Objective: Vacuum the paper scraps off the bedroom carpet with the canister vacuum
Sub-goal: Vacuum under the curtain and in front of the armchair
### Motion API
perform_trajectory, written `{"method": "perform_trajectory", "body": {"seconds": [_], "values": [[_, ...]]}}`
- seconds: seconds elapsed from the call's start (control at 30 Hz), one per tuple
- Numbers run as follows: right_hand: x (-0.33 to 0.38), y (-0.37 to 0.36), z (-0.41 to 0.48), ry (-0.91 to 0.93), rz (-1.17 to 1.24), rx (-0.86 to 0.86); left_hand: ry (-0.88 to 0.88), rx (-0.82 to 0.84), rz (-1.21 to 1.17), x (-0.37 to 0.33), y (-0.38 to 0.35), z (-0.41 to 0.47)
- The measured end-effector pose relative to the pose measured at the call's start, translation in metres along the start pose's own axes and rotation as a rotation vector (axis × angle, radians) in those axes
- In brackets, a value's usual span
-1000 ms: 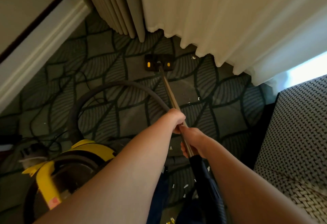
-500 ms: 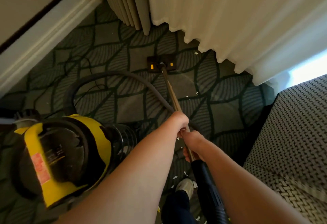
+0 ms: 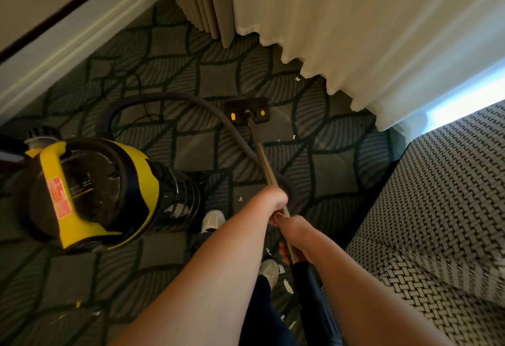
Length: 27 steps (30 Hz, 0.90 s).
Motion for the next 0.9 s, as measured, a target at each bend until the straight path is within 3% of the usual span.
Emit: {"method": "perform_trajectory", "body": {"seconds": [0.1, 0.33, 0.5, 0.9], "values": [[-0.015, -0.001, -0.010, -0.010, 0.039, 0.009, -0.028, -0.027, -0.051, 0.014, -0.006, -0.004], [-0.014, 0.008, -0.020, 0.108, 0.064, -0.161, -0.192, -0.101, -0.075, 0.016, -0.009, -0.002], [-0.012, 0.018, -0.022, 0.119, 0.022, -0.200, -0.207, -0.126, -0.083, 0.004, -0.011, -0.008], [0.089, 0.068, 0.025, 0.180, 0.177, -0.337, -0.358, -0.057, -0.014, -0.124, 0.029, 0.010]]}}
Point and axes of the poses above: each hand's wrist, its own z-axis towards the middle knuckle, its own y-axis out of the back of the hand, x = y × z, the point moved 2 cm from there along z, towards the middle knuckle, and after that the axes turned 8 degrees about y, right-handed, at the moved point
